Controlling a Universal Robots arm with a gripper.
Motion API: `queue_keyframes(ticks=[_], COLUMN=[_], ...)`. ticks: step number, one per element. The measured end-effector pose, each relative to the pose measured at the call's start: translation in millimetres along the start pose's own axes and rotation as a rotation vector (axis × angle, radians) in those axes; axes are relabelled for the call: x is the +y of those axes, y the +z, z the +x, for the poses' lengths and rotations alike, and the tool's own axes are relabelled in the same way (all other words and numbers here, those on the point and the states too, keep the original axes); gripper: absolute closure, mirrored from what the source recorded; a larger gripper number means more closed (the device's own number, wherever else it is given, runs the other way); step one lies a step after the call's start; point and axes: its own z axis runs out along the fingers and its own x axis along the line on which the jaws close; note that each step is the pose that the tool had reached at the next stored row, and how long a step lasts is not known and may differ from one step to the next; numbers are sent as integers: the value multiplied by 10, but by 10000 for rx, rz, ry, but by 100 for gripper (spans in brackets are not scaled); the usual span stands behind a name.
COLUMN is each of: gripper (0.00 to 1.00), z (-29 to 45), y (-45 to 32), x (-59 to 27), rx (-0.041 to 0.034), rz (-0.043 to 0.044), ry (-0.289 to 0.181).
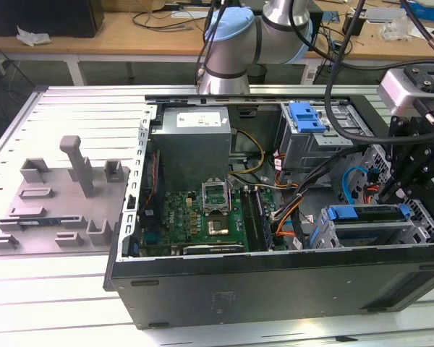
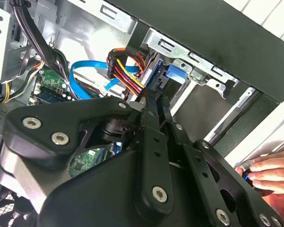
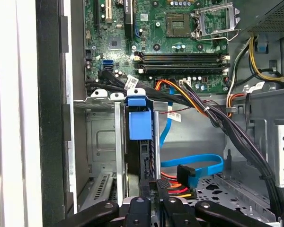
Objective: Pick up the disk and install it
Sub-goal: 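Insert the first disk wire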
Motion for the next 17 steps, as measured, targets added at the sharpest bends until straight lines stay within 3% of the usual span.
queue_keyframes(ticks=[1, 2, 17], gripper=[83, 83, 83], z=[0, 1, 3], y=[1, 6, 12], x=[2, 35, 42], rx=[-2, -6, -7], rz=[35, 182, 201], ry=[-1, -9, 202])
